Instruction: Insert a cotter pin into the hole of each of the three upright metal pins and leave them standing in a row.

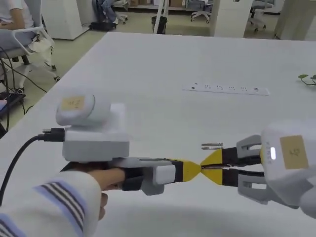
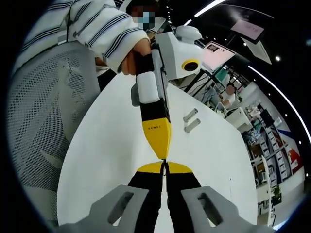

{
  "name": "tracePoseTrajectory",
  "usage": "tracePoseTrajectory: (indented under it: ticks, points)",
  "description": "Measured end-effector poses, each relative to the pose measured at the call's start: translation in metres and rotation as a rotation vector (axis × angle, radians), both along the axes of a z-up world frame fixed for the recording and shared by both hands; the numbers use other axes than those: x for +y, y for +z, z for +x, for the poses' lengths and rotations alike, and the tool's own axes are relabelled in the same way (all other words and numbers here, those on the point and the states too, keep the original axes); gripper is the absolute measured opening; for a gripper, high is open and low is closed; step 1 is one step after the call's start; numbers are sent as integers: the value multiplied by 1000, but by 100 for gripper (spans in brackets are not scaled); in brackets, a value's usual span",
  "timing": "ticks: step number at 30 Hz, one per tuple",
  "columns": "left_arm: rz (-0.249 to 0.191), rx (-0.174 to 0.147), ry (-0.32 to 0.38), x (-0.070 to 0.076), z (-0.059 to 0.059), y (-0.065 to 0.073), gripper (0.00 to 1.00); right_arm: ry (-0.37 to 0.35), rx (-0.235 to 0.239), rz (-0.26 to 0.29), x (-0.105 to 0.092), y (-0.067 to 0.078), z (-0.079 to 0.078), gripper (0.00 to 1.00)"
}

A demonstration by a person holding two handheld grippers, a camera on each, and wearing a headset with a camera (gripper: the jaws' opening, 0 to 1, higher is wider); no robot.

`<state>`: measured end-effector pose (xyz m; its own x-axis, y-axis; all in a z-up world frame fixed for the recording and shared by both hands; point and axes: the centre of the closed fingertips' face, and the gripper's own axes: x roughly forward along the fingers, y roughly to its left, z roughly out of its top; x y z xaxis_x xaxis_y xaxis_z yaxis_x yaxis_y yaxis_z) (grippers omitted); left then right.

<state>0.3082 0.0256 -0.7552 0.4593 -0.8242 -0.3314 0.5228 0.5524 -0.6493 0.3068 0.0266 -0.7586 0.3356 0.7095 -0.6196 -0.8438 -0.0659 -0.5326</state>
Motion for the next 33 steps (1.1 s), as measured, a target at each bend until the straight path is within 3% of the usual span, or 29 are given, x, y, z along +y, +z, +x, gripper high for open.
tracePoseTrajectory:
  ticks: [7, 13, 19, 22, 25, 33]
  points:
    - [-21, 5, 19, -1, 1, 2, 1, -2, -2, 3, -1, 2, 1, 2]
    - [-64, 33, 42, -2, 3, 3, 1, -5, -3, 5, -2, 3, 3, 2]
    - [-72, 50, 58, -1, 5, 3, 1, -1, -4, -1, -2, 3, 5, 2]
    - [-65, 79, 51, -1, 3, 1, 0, 5, 5, -4, -2, 2, 3, 2]
    - [-35, 83, 38, -2, 0, -1, 0, 14, 4, -13, -2, 0, 0, 2]
    - [6, 50, 22, -1, -1, 1, 0, 13, 10, 1, -2, 1, 0, 2]
